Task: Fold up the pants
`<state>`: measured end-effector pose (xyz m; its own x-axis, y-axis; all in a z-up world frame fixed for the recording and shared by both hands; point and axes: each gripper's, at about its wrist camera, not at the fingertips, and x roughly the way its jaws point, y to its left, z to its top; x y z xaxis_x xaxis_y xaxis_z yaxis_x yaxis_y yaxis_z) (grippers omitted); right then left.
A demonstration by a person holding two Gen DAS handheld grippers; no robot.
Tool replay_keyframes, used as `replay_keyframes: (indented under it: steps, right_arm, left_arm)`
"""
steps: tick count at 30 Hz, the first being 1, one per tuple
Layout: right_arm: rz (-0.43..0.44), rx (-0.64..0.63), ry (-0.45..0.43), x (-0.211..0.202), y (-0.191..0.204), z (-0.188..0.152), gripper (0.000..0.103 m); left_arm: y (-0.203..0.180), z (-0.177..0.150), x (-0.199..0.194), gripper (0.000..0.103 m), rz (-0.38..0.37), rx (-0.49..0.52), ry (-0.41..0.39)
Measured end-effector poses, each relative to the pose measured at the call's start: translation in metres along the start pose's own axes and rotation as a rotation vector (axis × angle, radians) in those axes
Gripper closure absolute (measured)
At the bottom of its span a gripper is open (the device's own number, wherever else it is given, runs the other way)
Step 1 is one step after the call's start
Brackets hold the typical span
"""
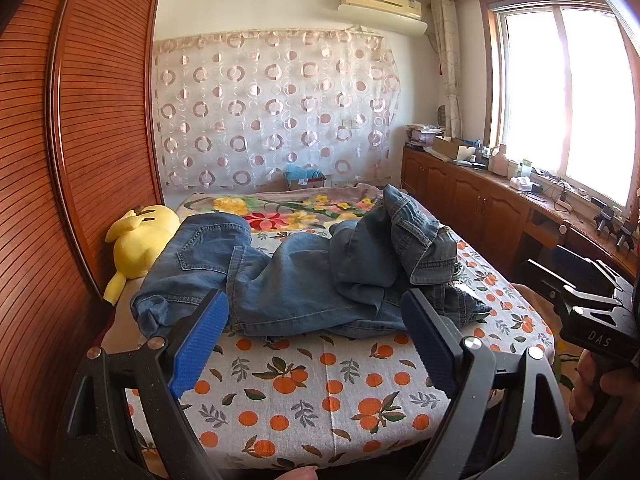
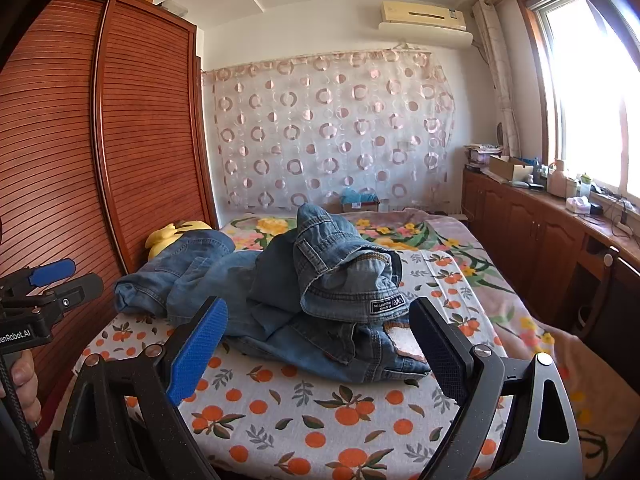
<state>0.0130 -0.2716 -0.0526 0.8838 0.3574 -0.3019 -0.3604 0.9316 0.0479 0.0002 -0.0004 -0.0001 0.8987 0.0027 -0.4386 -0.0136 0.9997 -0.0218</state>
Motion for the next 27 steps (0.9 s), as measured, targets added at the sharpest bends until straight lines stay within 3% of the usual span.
replay_keyframes:
  steps: [27]
  right_arm:
    - [-0.008,-0.001,-0.001,-0.0014,0.0029,-0.0009,0.01]
  left_arm:
    - [0.0001,0.0,0.0,0.014,-0.001,-0.001,-0.002]
